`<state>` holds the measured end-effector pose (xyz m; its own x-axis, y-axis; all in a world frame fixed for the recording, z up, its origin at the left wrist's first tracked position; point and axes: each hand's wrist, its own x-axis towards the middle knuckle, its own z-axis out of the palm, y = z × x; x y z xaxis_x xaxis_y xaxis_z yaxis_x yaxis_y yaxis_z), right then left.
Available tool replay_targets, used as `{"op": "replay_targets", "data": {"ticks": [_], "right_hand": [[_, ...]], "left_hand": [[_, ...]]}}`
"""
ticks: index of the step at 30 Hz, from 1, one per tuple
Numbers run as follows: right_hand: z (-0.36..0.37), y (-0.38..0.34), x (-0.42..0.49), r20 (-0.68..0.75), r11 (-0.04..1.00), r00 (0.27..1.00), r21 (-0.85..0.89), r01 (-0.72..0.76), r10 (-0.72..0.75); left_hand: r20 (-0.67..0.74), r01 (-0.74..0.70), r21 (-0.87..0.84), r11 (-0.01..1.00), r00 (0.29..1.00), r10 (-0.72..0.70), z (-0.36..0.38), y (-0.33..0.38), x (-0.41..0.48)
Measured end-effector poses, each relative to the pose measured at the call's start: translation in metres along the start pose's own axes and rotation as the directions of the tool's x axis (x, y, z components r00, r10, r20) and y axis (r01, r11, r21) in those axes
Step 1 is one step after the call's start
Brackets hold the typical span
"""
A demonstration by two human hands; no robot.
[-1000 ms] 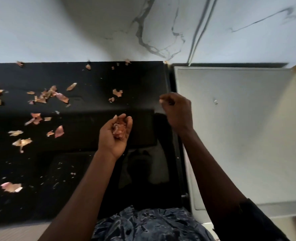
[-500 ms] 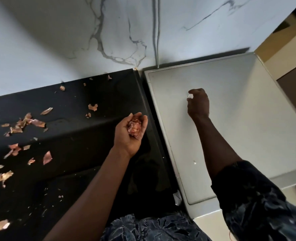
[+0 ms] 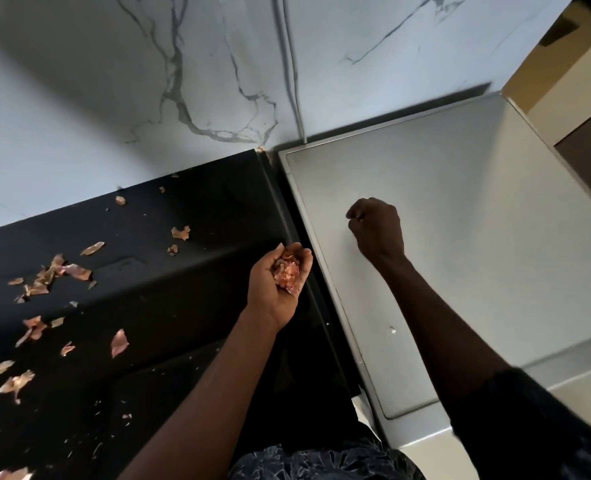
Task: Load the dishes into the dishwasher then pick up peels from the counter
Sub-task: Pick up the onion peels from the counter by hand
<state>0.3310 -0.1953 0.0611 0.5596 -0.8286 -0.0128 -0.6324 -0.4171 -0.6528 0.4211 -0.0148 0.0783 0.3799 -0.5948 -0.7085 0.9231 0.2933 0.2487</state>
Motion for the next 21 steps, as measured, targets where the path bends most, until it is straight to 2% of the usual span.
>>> {"op": "replay_targets", "data": {"ticks": [2,4,7,10,13,15,18,21], "right_hand": [[0.001,-0.032,-0.021,-0.012,0.988,0.996,0.126,0.094,-0.093],[0.009,-0.067,-0.045,0.073,0.962,0.969,0.163,0.220,-0.235],[0.028,-0.098,-0.076,0.226,0.919,0.891,0.107,0.380,-0.394],[0.049,-0.109,-0.080,0.293,0.882,0.835,0.072,0.466,-0.465],[0.066,-0.123,-0.076,0.346,0.870,0.799,0.170,0.462,-0.492],[0.078,-0.133,-0.070,0.334,0.865,0.800,0.260,0.430,-0.498],[0.111,-0.133,-0.064,0.249,0.881,0.873,0.344,0.325,-0.420],[0.135,-0.107,-0.089,0.146,0.907,0.932,0.321,0.273,-0.332]], "left_hand": [[-0.021,-0.003,0.007,1.000,1.000,0.003,-0.001,0.001,0.000],[-0.042,-0.021,0.051,0.998,0.999,0.023,-0.006,0.003,-0.001],[-0.064,-0.072,0.207,0.976,0.994,0.087,-0.017,0.012,-0.006],[-0.058,-0.098,0.205,0.974,0.992,0.112,-0.025,0.028,-0.019],[-0.079,-0.125,0.126,0.984,0.988,0.136,-0.040,0.046,-0.032],[-0.092,-0.158,0.087,0.984,0.982,0.166,-0.053,0.054,-0.037],[-0.156,-0.231,-0.059,0.971,0.963,0.220,-0.082,0.069,-0.045],[-0.142,-0.280,-0.068,0.957,0.953,0.269,-0.108,0.070,-0.057]]}}
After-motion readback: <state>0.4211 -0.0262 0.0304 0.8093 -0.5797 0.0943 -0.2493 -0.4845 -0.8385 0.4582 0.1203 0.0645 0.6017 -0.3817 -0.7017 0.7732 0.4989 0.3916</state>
